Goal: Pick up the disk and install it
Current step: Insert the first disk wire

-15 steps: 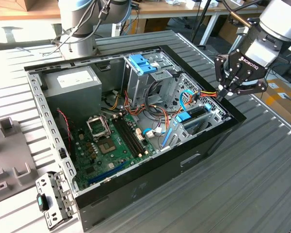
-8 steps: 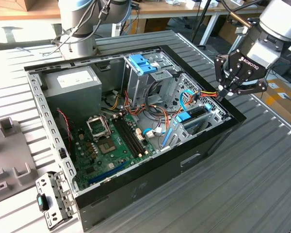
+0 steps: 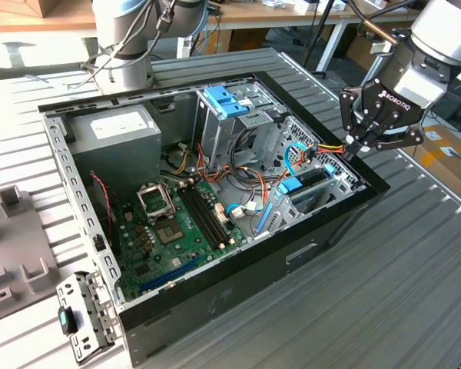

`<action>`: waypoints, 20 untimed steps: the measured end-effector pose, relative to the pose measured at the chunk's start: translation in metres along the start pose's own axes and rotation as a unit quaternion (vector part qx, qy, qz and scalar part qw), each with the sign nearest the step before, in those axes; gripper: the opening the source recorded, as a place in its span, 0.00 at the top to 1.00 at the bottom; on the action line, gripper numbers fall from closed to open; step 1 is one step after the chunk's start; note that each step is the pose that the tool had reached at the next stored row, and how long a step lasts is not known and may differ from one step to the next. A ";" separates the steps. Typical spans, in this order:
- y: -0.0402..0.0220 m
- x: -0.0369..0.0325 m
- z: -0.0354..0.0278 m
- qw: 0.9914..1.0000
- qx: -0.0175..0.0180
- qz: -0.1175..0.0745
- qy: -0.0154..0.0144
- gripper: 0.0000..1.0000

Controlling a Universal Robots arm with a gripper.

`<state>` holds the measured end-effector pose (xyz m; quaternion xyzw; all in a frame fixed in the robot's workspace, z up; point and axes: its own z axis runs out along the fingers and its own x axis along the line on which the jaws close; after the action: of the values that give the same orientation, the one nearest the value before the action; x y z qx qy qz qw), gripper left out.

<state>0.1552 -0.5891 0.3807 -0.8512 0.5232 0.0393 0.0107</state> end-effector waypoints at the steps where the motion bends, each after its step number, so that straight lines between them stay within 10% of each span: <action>1: 0.0000 0.0000 0.0000 1.000 0.000 -0.002 0.000 0.89; 20: 0.0000 0.0000 0.0000 0.998 -0.005 -0.062 0.001 0.89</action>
<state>0.1552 -0.5891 0.3807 -0.8820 0.4694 0.0399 0.0083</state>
